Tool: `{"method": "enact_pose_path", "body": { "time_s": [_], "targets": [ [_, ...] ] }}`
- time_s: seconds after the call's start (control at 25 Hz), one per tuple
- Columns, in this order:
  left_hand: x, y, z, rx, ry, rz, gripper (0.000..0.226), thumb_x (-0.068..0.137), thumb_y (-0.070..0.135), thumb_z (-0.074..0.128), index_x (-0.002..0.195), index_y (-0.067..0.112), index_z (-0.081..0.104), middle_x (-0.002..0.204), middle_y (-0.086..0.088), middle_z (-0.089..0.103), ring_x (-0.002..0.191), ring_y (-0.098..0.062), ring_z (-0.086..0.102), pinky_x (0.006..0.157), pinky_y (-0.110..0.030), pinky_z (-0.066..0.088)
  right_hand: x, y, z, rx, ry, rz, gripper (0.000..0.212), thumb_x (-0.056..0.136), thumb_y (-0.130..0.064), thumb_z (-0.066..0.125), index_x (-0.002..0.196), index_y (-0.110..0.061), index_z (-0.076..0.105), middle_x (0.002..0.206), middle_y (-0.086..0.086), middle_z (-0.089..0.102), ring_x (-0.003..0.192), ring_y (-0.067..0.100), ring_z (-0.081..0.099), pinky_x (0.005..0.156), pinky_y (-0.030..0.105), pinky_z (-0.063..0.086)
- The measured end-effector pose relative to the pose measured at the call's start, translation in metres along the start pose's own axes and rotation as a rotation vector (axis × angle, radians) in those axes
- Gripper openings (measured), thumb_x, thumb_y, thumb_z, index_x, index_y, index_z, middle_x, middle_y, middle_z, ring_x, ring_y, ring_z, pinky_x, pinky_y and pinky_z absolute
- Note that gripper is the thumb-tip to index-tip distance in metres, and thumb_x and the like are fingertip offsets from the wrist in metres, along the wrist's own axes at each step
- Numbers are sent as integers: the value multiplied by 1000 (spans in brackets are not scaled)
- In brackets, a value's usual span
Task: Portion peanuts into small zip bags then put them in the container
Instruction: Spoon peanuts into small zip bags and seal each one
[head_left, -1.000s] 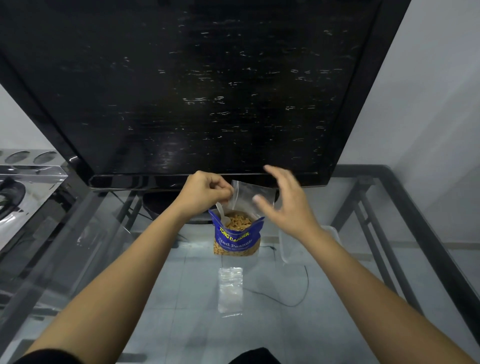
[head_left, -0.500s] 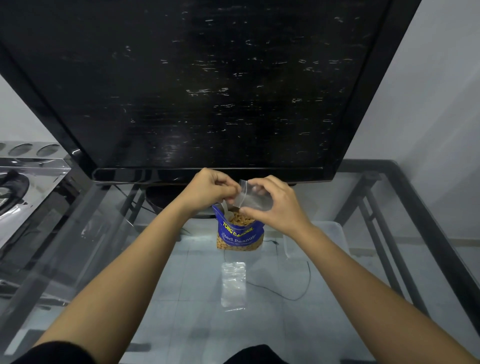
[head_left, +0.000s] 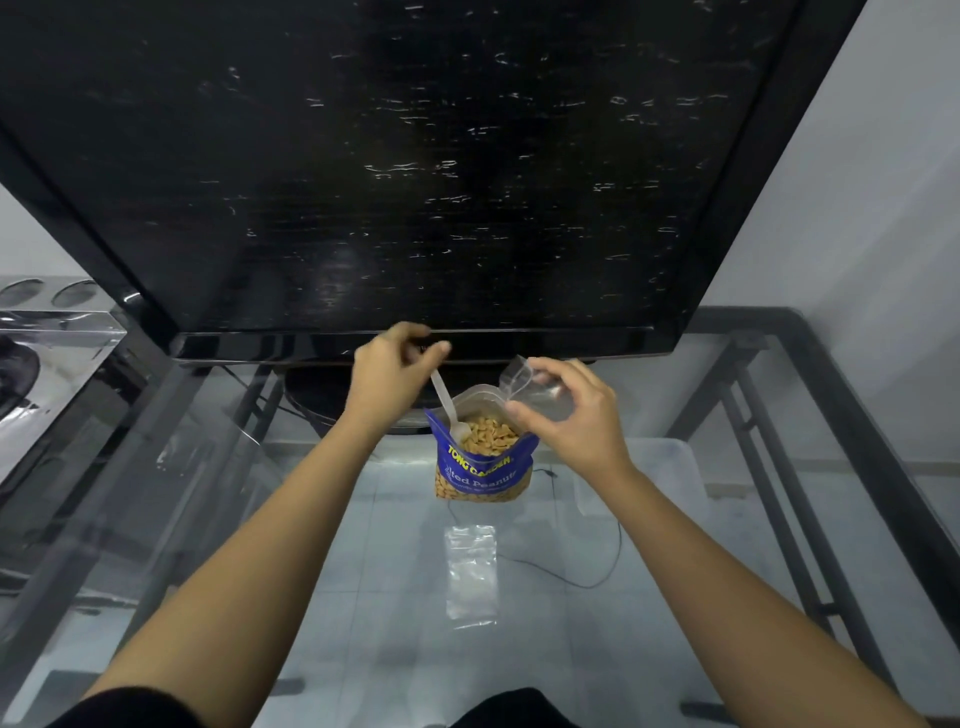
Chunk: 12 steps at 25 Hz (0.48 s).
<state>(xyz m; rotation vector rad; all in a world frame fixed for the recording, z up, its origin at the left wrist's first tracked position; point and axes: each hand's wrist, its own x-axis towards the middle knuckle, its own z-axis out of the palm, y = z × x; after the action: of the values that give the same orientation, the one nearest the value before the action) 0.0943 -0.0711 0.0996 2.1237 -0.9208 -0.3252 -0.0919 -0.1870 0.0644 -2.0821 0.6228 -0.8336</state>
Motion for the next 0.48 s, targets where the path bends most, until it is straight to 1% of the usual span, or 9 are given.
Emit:
{"method": "enact_pose_path", "body": {
  "time_s": [0.04, 0.08, 0.12, 0.2, 0.24, 0.28, 0.36, 0.4, 0.48],
  "targets": [
    [3, -7, 2, 43, 37, -87, 46, 86, 41, 61, 121, 12, 57, 91, -3, 60, 79, -9, 56, 65, -15, 41, -3, 4, 1, 29, 13, 49, 46, 72, -33, 77, 114, -21, 61, 96, -10, 59, 90, 1, 56, 74, 9, 44],
    [5, -14, 6, 43, 10, -166, 49, 86, 42, 61, 124, 11, 55, 93, -3, 59, 82, -10, 54, 68, -17, 40, -6, 8, 4, 45, 20, 85, 46, 72, -32, 77, 114, -21, 61, 96, -11, 59, 90, 0, 55, 73, 7, 43],
    [6, -19, 11, 20, -49, -198, 45, 86, 40, 61, 120, 12, 57, 90, -2, 59, 79, -9, 54, 68, -19, 40, -10, 11, 7, 60, 23, 114, 45, 73, -32, 76, 114, -21, 60, 96, -13, 58, 90, -1, 55, 73, 6, 43],
    [7, -20, 19, 13, -128, -113, 18, 89, 30, 60, 96, 14, 64, 74, 1, 59, 65, -6, 52, 64, -22, 40, -16, 15, 14, 105, 38, 184, 44, 74, -31, 75, 113, -22, 59, 95, -18, 57, 91, -1, 55, 72, 5, 44],
    [5, -15, 20, 39, -134, -46, 14, 90, 26, 58, 83, 15, 62, 66, 3, 57, 59, -5, 51, 61, -21, 40, -19, 17, 17, 130, 45, 224, 43, 74, -31, 75, 113, -23, 58, 96, -18, 57, 91, -1, 55, 71, 6, 44],
    [4, -11, 20, 85, -110, 29, 18, 91, 24, 57, 76, 15, 59, 62, 5, 54, 56, -4, 49, 57, -16, 38, -22, 20, 20, 152, 44, 266, 42, 74, -32, 74, 112, -24, 58, 97, -17, 58, 92, 0, 55, 71, 8, 45],
    [1, -8, 17, 146, -46, 160, 22, 92, 22, 55, 72, 12, 57, 60, 5, 52, 55, -3, 48, 52, -9, 38, -28, 23, 26, 172, 13, 336, 42, 75, -33, 74, 112, -26, 56, 99, -13, 60, 93, 2, 56, 71, 12, 44],
    [-1, -10, 16, 171, -67, 205, 23, 92, 21, 55, 74, 9, 59, 63, 2, 55, 57, -5, 49, 52, -8, 38, -30, 25, 28, 179, 0, 356, 41, 75, -34, 74, 111, -27, 56, 99, -11, 61, 92, 3, 56, 70, 13, 45],
    [-6, -22, 20, 148, -141, 179, 20, 92, 22, 56, 82, 8, 65, 70, -4, 63, 63, -11, 57, 56, -8, 40, -32, 26, 30, 194, -7, 379, 40, 75, -35, 74, 109, -27, 56, 99, -8, 62, 92, 5, 57, 71, 17, 49]
  ]
}}
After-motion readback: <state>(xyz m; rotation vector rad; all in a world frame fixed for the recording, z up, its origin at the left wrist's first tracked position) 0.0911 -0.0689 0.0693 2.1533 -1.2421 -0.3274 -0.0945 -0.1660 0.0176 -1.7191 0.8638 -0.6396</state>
